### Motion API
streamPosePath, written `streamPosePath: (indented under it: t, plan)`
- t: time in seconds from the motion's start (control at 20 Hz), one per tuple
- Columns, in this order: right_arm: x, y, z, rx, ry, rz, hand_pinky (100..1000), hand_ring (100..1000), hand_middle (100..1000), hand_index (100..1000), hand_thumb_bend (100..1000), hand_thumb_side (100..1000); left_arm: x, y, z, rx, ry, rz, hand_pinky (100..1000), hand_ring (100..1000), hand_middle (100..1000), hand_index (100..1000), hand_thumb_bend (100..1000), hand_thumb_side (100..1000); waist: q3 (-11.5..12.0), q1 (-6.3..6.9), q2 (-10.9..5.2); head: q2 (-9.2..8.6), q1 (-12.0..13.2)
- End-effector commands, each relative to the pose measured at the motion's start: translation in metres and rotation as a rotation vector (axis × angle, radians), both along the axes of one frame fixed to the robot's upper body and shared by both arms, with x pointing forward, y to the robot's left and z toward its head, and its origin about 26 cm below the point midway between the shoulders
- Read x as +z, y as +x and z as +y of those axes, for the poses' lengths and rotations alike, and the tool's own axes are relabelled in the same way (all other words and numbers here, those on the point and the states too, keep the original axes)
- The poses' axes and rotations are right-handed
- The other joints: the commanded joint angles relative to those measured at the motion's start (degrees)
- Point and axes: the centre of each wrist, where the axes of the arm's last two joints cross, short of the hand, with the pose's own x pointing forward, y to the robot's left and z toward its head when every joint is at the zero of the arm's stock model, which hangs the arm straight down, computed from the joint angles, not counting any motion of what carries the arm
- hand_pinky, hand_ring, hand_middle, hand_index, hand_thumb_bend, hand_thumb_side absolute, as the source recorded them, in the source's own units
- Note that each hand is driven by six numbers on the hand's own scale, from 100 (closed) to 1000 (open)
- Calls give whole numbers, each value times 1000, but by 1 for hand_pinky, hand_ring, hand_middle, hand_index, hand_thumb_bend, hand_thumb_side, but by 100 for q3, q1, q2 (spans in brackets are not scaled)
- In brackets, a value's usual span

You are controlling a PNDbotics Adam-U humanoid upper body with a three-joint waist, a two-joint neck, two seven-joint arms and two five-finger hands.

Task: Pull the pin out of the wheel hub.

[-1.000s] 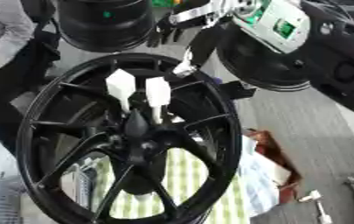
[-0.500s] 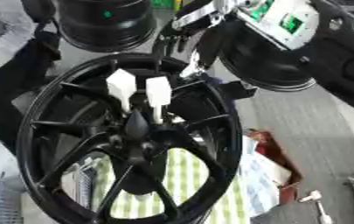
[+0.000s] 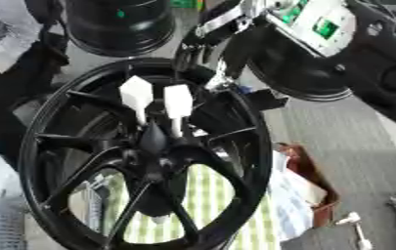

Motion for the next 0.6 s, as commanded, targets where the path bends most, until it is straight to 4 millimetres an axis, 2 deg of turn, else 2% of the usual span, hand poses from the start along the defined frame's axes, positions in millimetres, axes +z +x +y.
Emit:
streamPosePath:
  t: [0.05,0.6]
  plan:
    - [11,2,-3,-12,9,-35,871,902,855,904,427,405,8,-2,0,-4,10,-33,816,898,836,925,673,630,10,51,-65,29,-22]
    - [-3,10,-3,-42,5,5,862,896,854,902,445,379,10,-2,-2,-11,0,-44,816,898,836,924,671,629,71,37,-12,29,-43]
